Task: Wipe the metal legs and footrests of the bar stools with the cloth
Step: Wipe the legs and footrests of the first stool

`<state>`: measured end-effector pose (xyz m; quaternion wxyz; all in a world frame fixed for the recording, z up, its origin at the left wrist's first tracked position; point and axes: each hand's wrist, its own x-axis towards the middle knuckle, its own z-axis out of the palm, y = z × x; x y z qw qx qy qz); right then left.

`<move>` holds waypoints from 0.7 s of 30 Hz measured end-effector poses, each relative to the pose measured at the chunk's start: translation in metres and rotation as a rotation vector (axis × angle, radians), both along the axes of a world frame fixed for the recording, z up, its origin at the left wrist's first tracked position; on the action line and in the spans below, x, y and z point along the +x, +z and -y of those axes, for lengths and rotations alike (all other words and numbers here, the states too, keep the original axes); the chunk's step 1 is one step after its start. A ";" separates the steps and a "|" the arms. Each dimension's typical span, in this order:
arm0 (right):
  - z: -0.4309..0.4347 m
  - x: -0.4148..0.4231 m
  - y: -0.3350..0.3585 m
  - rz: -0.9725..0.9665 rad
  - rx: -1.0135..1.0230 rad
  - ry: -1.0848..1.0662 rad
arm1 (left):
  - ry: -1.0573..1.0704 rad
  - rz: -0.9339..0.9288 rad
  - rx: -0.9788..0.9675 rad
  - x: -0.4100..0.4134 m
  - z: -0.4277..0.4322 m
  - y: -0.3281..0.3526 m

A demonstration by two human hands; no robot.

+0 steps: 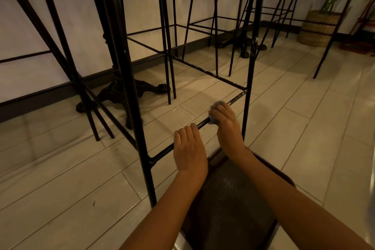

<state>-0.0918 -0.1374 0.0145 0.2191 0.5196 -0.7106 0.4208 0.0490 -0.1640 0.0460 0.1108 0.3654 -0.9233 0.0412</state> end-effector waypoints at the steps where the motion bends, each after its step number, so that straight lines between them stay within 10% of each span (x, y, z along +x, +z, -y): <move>1: 0.000 0.000 0.000 0.002 0.009 0.007 | 0.005 0.000 0.004 -0.001 0.000 0.001; 21: -0.012 -0.026 0.012 -0.088 0.213 -0.180 | -0.029 0.033 0.030 -0.017 -0.001 0.004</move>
